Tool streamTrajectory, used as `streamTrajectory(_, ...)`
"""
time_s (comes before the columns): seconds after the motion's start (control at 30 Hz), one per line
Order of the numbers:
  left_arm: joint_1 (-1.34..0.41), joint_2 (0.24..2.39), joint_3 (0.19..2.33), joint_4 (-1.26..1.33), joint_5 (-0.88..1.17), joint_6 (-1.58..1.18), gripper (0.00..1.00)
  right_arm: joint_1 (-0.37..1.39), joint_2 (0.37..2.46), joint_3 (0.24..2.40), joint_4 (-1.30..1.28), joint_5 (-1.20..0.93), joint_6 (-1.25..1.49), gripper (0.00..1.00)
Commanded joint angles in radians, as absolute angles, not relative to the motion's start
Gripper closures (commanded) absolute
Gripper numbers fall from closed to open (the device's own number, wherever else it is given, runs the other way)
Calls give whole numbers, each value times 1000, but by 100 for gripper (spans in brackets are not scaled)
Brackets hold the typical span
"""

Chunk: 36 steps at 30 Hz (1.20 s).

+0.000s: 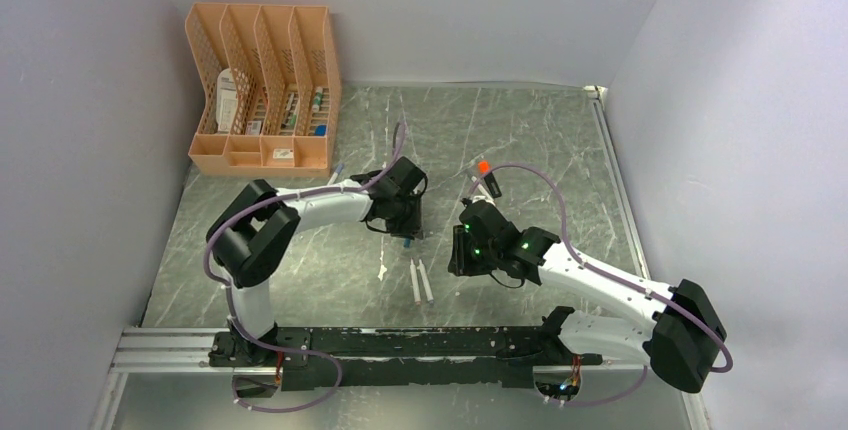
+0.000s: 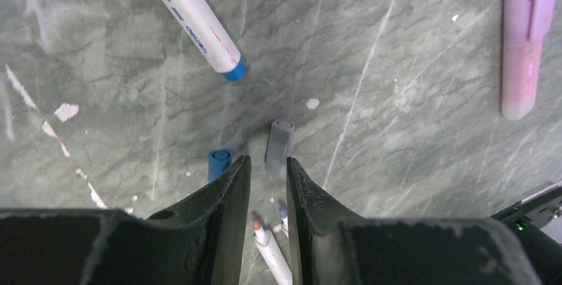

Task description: Open the pen caps

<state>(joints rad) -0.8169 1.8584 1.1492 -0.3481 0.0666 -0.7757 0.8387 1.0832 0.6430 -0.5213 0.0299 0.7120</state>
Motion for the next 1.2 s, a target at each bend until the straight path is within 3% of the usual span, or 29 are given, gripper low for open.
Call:
streamTrajectory(0.0, -828, 1757, 1226, -404, 47, -772, 63, 832, 1073, 640, -518, 34, 697, 69)
streamTrajectory(0.13, -831, 1659, 1311, -471, 44, -746, 60, 813, 1096, 669, -524, 40, 676, 69)
streamTrajectory(0.23, -830, 1576, 1347, -517, 13, -725, 50, 786, 1128, 709, -530, 42, 647, 69)
streamTrajectory(0.37, -828, 1423, 1288, -543, -54, -705, 26, 718, 1191, 791, -531, 33, 586, 69)
streamTrajectory(0.47, -823, 1297, 1177, -551, -82, -712, 2, 696, 1270, 893, -537, 26, 539, 69)
streamTrajectory(0.77, -822, 918, 860, -590, -104, -817, 0, 695, 1617, 1236, -510, -35, 417, 69)
streamTrajectory(0.97, -821, 771, 856, -682, -157, -829, 0, 695, 1882, 1431, -551, -1, 354, 69)
streamTrajectory(1.17, -821, 741, 880, -750, -181, -822, 0, 701, 2014, 1527, -578, 32, 336, 65)
